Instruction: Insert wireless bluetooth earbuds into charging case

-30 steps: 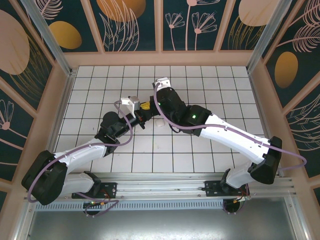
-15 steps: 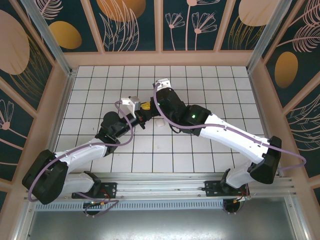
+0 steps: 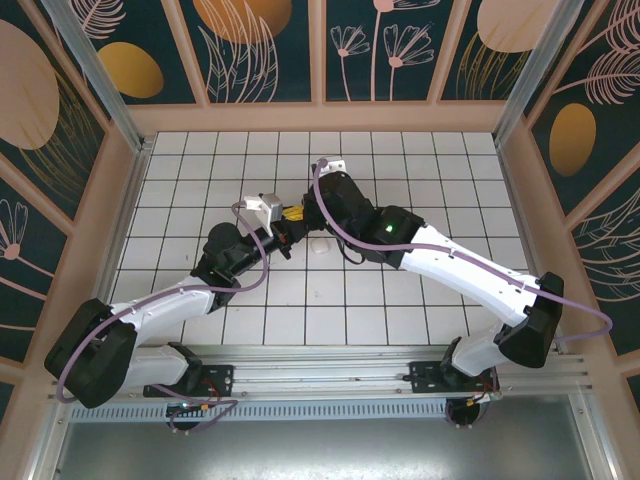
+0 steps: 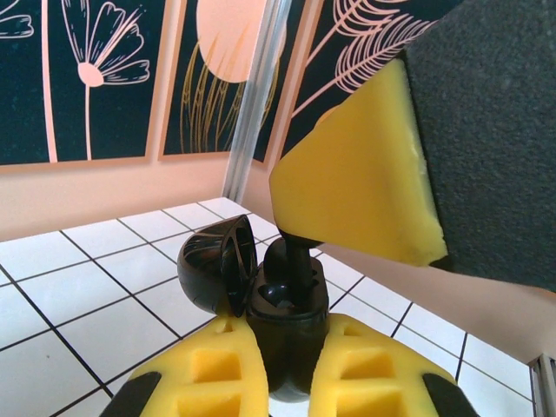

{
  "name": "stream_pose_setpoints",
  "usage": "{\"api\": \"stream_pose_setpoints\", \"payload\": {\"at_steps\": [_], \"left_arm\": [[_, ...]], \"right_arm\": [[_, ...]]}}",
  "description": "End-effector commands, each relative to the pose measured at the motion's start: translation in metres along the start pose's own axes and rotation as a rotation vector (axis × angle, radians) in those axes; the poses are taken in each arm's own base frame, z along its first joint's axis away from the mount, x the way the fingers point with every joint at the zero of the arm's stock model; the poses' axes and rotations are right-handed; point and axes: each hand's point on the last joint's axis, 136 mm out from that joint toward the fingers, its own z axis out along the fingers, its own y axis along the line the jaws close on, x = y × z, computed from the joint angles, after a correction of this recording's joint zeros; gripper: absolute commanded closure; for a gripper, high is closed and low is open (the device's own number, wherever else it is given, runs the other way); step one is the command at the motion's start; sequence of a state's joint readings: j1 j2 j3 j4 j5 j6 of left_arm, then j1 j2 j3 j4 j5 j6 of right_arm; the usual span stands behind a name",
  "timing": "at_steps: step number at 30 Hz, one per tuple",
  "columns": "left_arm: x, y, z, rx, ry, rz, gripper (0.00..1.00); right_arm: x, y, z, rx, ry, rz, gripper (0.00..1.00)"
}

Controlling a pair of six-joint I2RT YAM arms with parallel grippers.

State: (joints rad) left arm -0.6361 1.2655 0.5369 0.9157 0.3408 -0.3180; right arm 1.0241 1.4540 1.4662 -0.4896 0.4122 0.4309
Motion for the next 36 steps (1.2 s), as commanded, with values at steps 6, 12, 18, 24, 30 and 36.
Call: {"api": "stream_pose_setpoints", "payload": {"at_steps": [6,12,18,24,30,36], "left_arm": [[-0.023,-0.003,0.001,0.013,-0.093,0.086,1.00],[-0.019,-0.003,0.002,0.021,-0.101,0.137,1.00],[-0.016,-0.004,-0.006,0.019,-0.136,0.190,1.00],[-0.013,-0.005,-0.011,0.019,-0.156,0.232,1.00],[-0.012,-0.006,-0.012,0.029,-0.162,0.255,1.00],[-0.015,-0.004,-0.011,0.015,-0.156,0.233,1.00]], "right_arm": [[0.006,0.010,-0.009,-0.066,0.054,0.036,0.90],[0.007,0.009,-0.009,-0.054,0.036,0.017,0.90],[0.008,0.005,-0.006,-0.018,0.033,-0.004,0.90],[0.014,0.005,-0.003,-0.023,0.033,-0.023,0.90],[0.016,0.007,-0.002,-0.037,0.015,-0.058,0.90],[0.021,0.005,-0.001,-0.031,0.003,-0.095,0.90]]}}
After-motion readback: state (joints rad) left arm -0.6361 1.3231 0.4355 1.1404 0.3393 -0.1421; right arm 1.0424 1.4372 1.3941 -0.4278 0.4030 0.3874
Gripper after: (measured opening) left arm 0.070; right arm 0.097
